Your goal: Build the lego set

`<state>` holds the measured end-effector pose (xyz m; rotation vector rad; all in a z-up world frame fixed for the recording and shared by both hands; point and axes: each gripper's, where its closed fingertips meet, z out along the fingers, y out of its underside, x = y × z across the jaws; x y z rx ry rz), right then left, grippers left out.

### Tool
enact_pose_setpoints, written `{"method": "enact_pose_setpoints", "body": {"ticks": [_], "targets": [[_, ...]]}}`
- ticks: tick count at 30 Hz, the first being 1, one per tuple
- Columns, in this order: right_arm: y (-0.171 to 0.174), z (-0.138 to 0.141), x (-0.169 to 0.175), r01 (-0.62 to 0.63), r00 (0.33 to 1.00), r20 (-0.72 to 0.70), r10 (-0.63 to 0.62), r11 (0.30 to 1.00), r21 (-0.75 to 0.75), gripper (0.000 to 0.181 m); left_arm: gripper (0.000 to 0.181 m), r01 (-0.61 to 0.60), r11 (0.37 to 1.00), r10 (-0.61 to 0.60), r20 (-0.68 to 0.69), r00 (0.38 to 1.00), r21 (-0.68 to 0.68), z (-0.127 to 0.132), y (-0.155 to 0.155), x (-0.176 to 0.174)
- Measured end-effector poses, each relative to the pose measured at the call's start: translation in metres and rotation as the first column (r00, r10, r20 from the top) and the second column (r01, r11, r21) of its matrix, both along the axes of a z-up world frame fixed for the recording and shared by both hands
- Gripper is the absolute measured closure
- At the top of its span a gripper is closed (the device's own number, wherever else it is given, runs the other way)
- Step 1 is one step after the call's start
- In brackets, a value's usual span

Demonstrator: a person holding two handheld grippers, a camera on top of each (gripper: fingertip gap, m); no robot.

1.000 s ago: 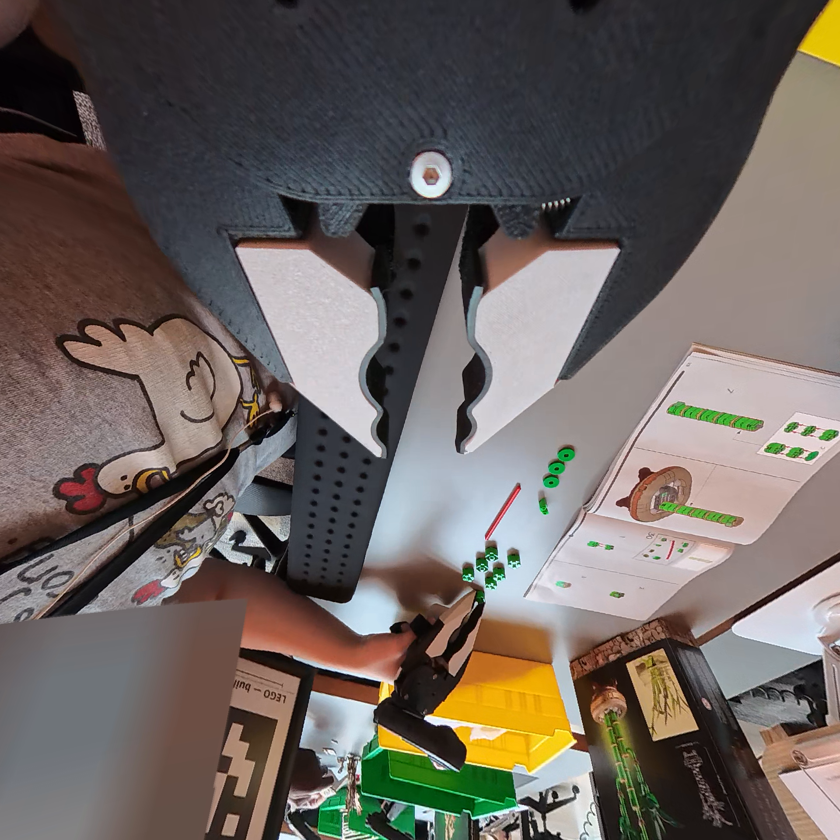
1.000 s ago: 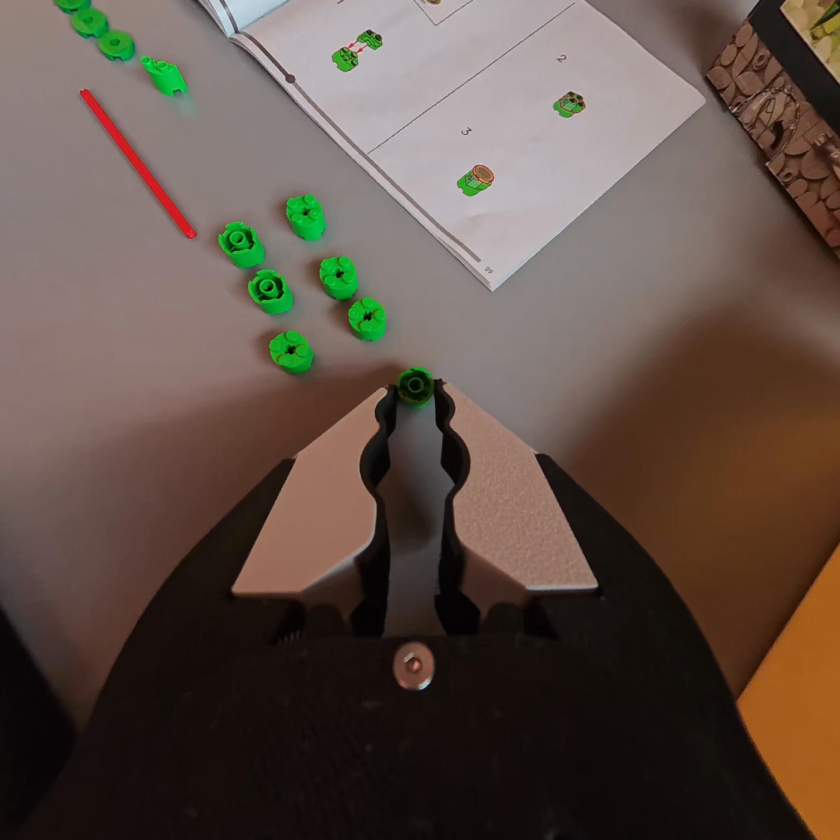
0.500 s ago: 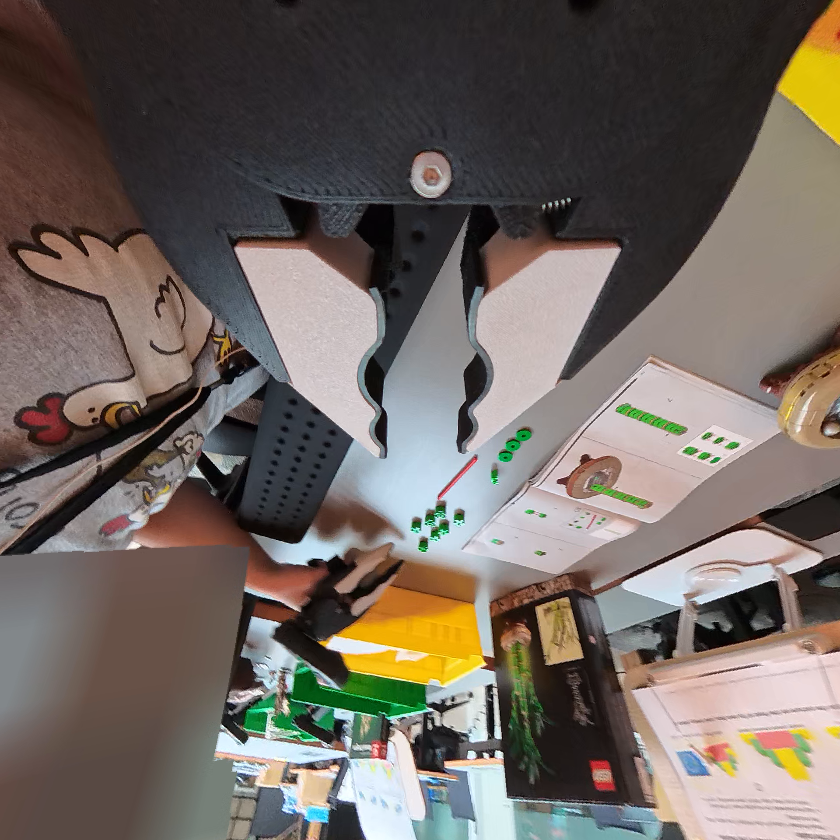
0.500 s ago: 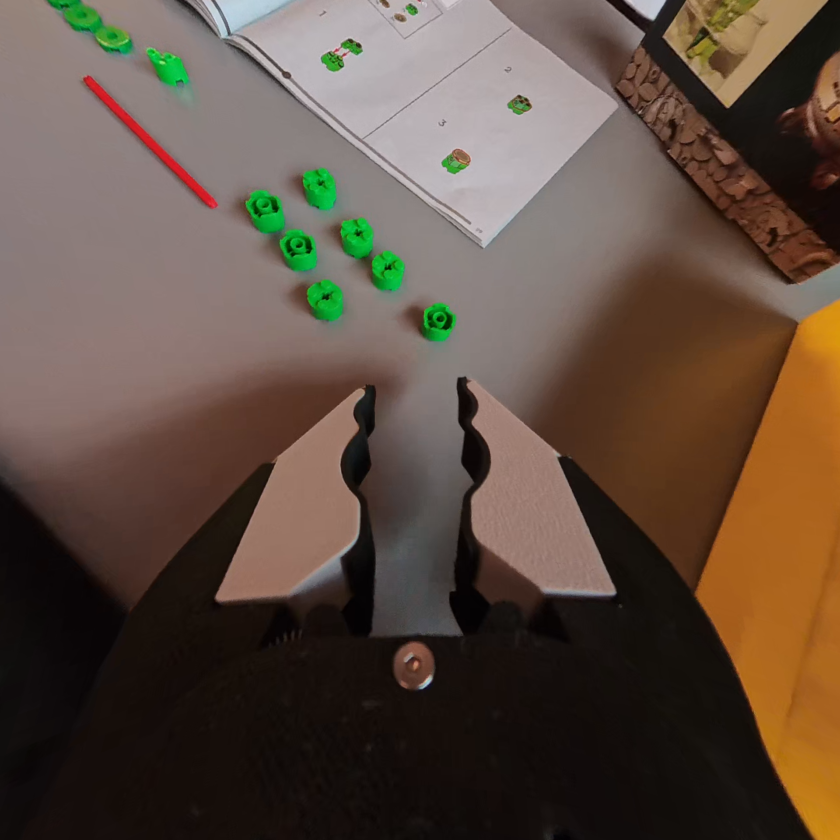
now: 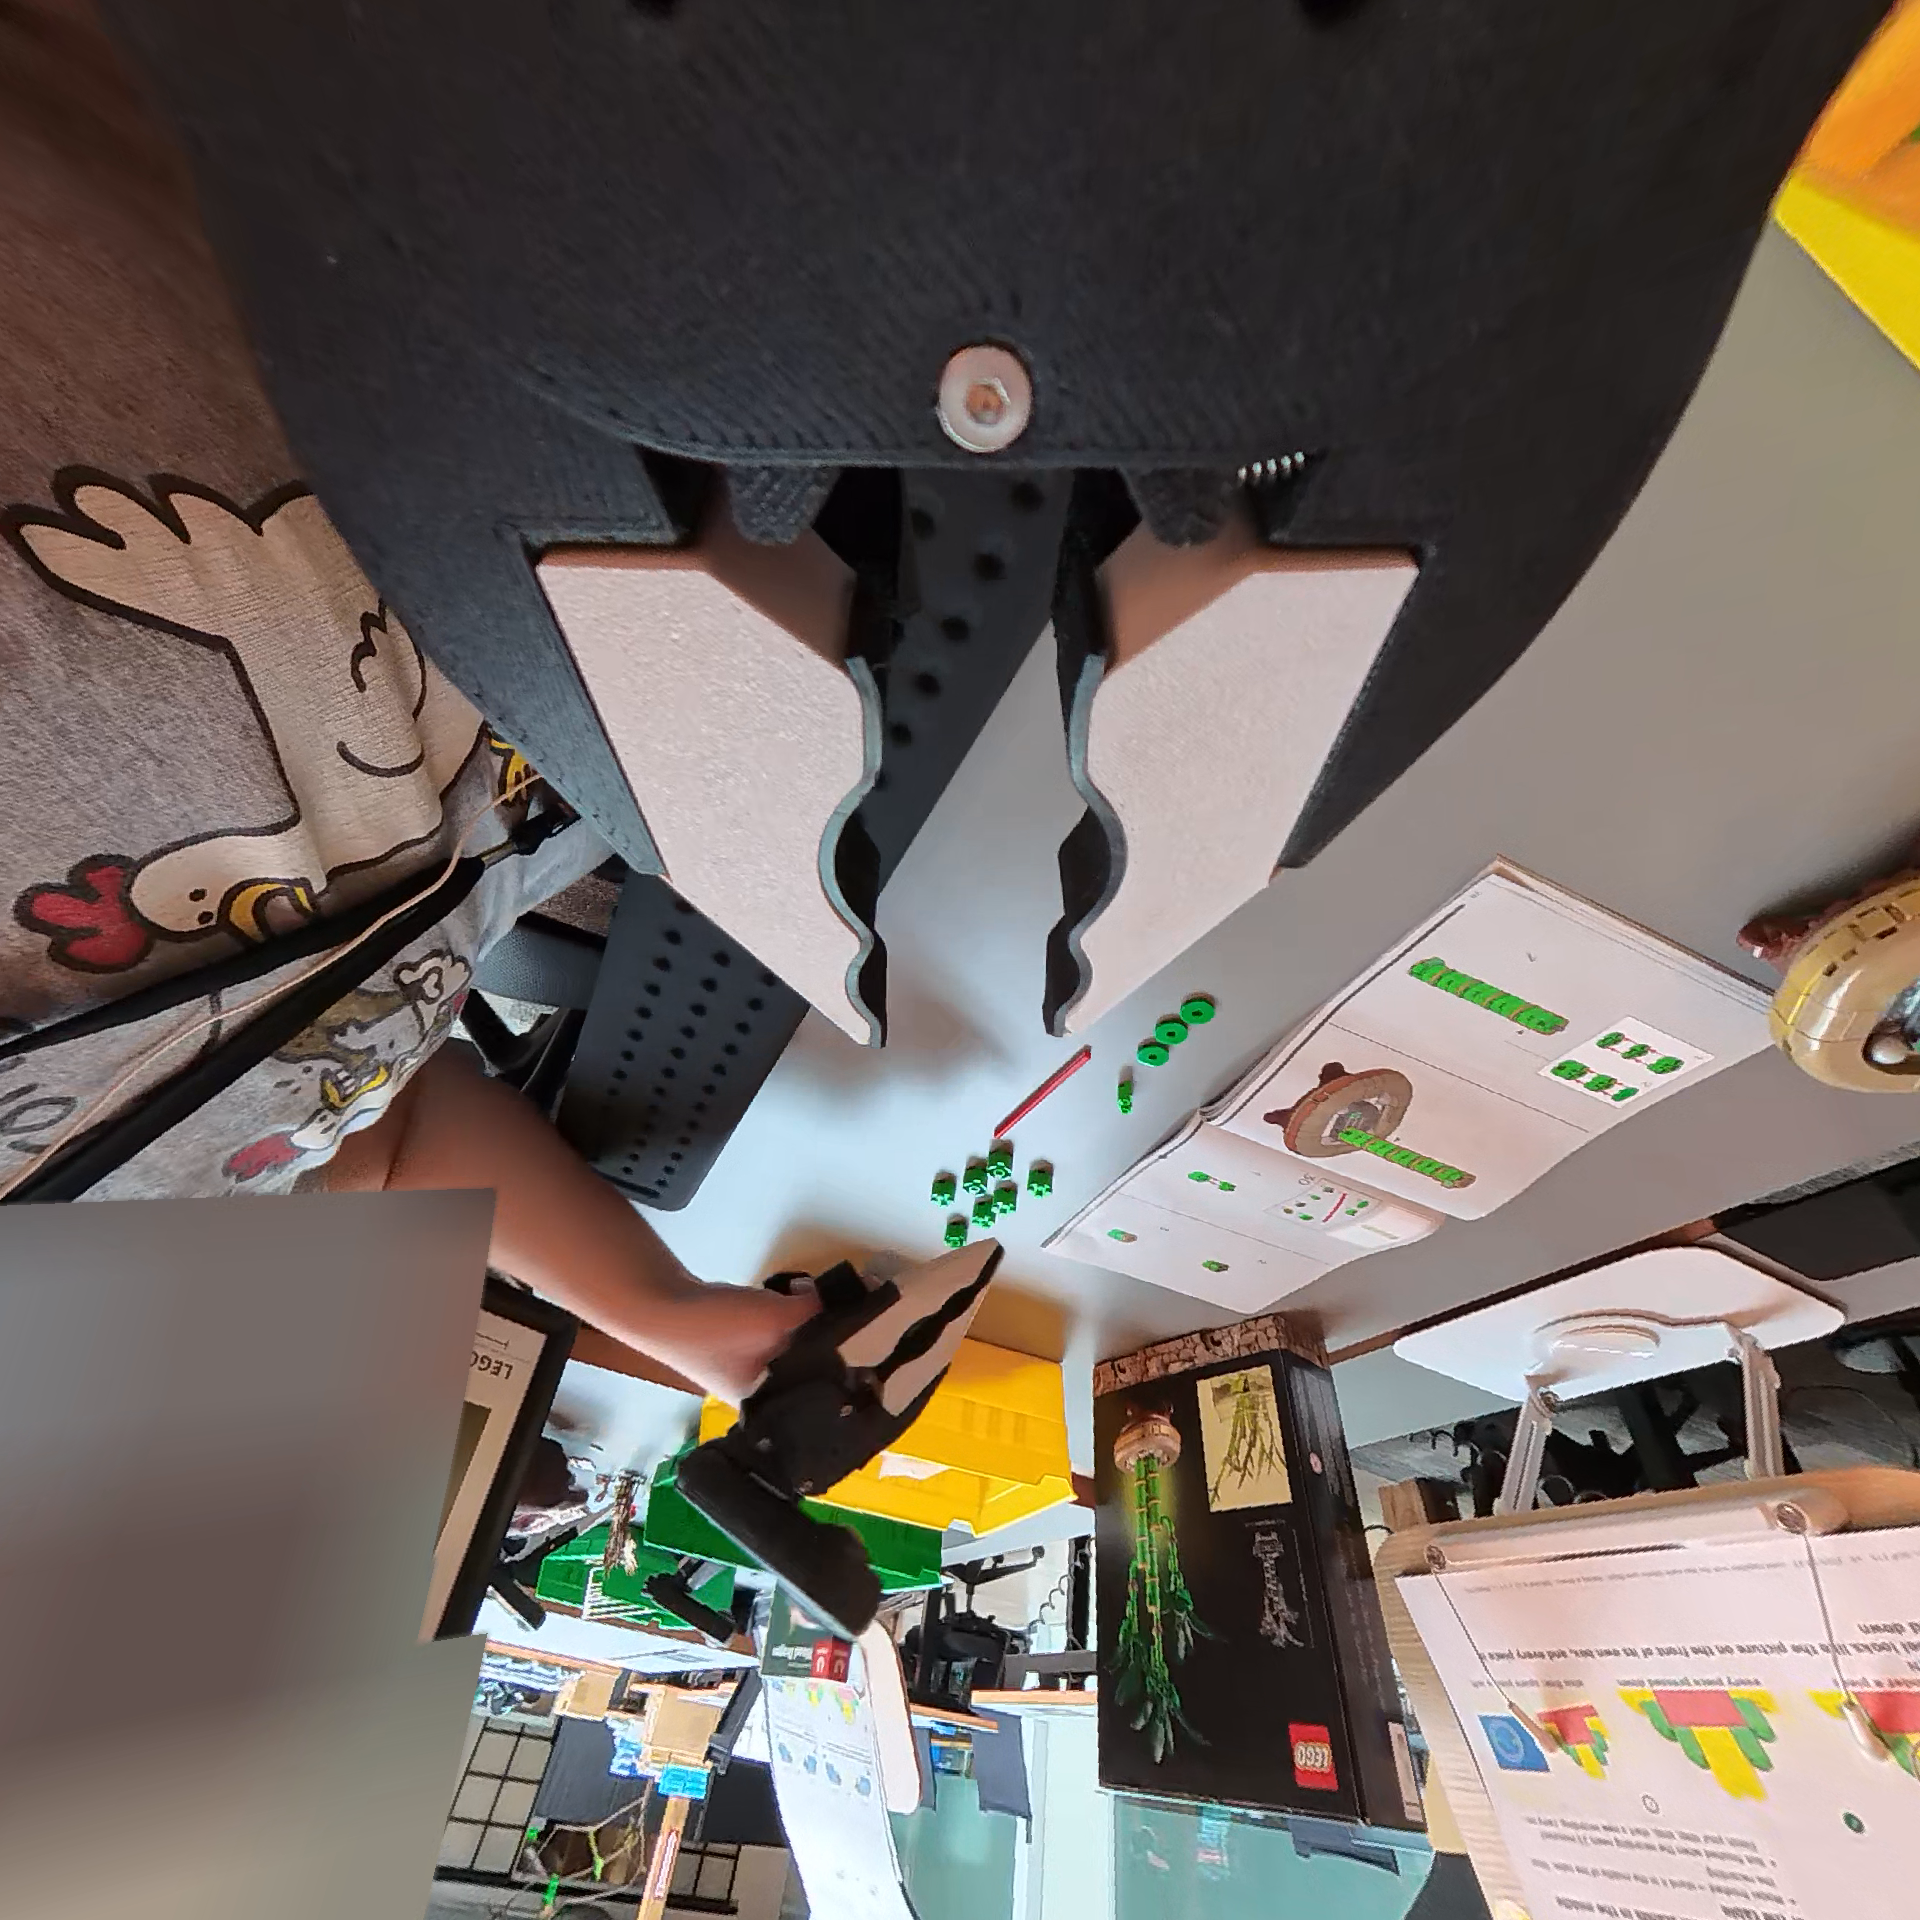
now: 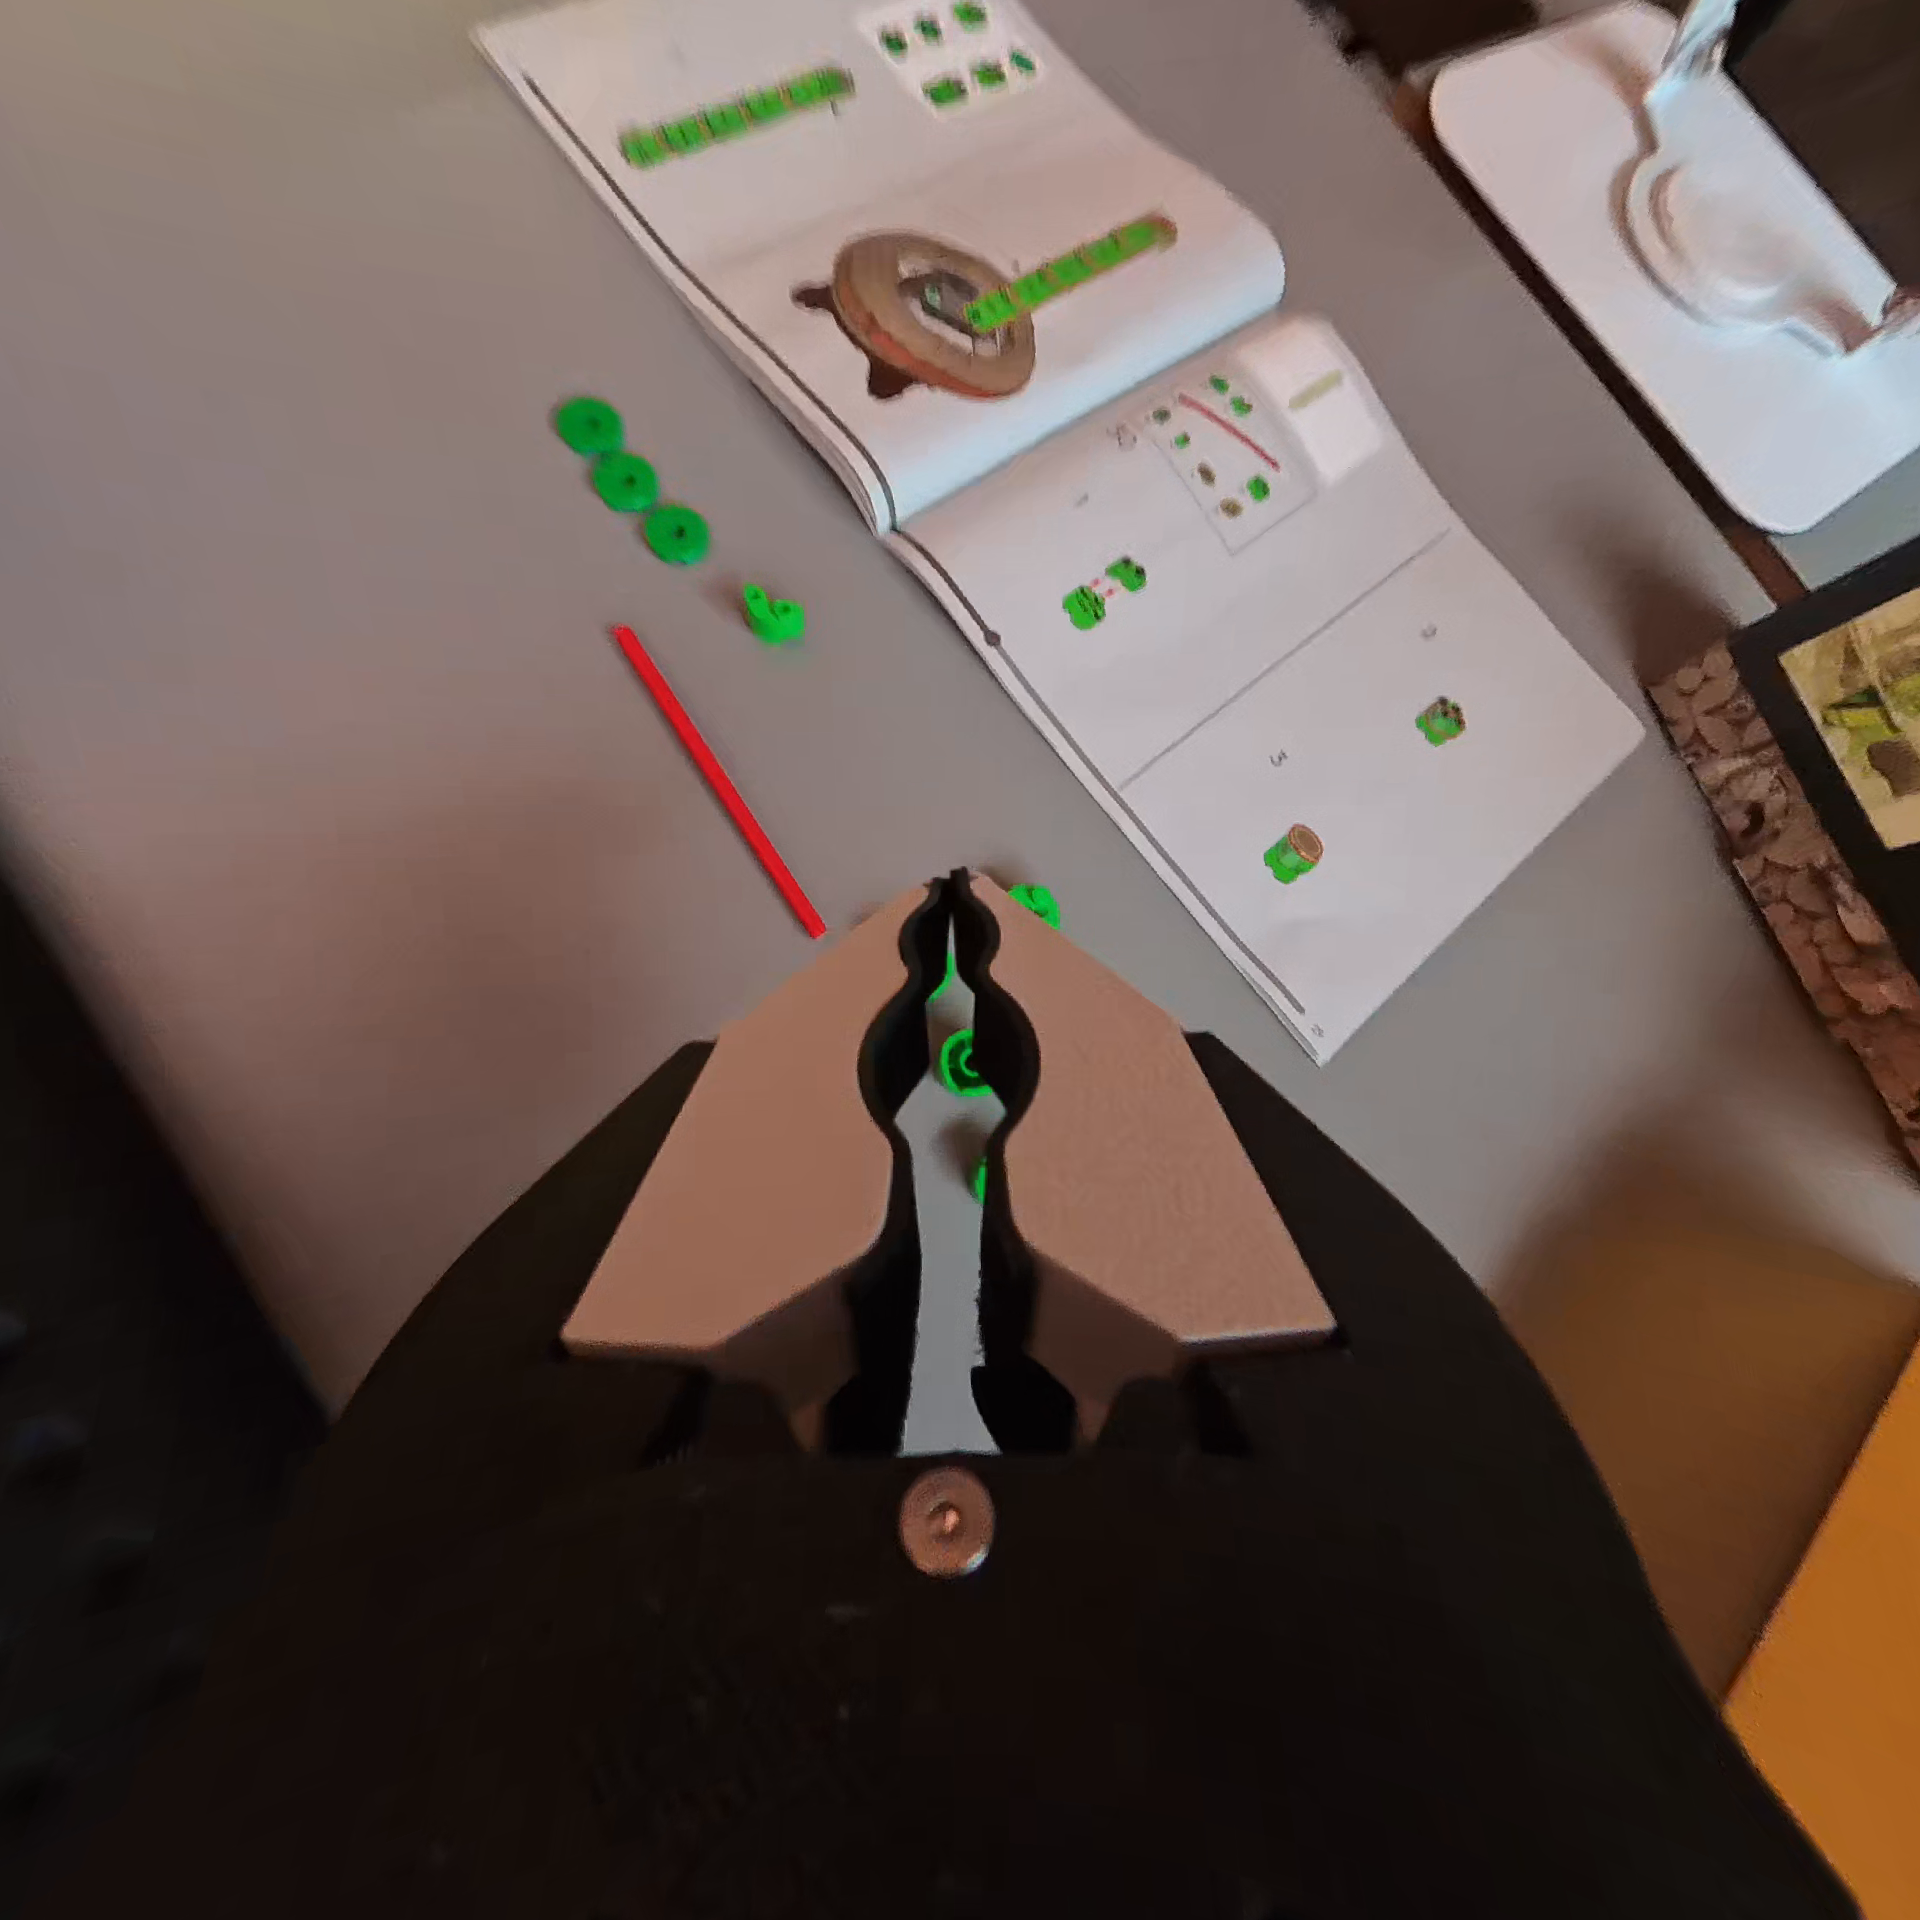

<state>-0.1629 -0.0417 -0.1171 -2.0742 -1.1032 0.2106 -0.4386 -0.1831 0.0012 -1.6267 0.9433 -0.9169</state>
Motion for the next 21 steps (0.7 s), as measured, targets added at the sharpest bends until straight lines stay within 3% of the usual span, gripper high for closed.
{"method": "enact_pose_setpoints", "body": {"ticks": [3, 7, 9, 12, 15, 21], "targets": [[-0.001, 0.005, 0.021, 0.066, 0.998, -0.023, -0.066, 0.998, -0.012, 0.181, 0.152, -0.005, 1.0, 0.005, -0.014, 1.0, 0.006, -0.002, -0.005, -0.004], [-0.007, -0.006, 0.082, 0.244, 0.97, 0.013, -0.244, 0.967, -0.07, 0.181, 0.152, -0.002, 1.0, 0.002, -0.017, 1.0, -0.006, -0.003, -0.007, -0.009], [-0.016, -0.005, 0.081, 0.243, 0.969, -0.034, -0.246, 0.966, -0.089, 0.181, 0.152, 0.004, 1.0, -0.004, -0.019, 1.0, -0.005, -0.003, -0.005, -0.01], [-0.039, 0.002, 0.036, 0.105, 0.99, -0.087, -0.112, 0.991, -0.081, 0.181, 0.153, 0.02, 1.0, -0.02, -0.014, 1.0, -0.002, -0.003, -0.002, -0.006], [-0.057, -0.004, 0.016, 0.032, 0.999, 0.018, -0.031, 0.998, -0.051, 0.181, 0.153, 0.043, 0.999, -0.043, -0.002, 0.999, 0.004, -0.001, 0.0, 0.001], [-0.063, -0.019, 0.085, 0.198, 0.976, 0.124, -0.181, 0.969, -0.149, 0.181, 0.153, 0.056, 0.998, -0.056, -0.028, 0.998, 0.01, -0.003, -0.003, 0.005]]}}
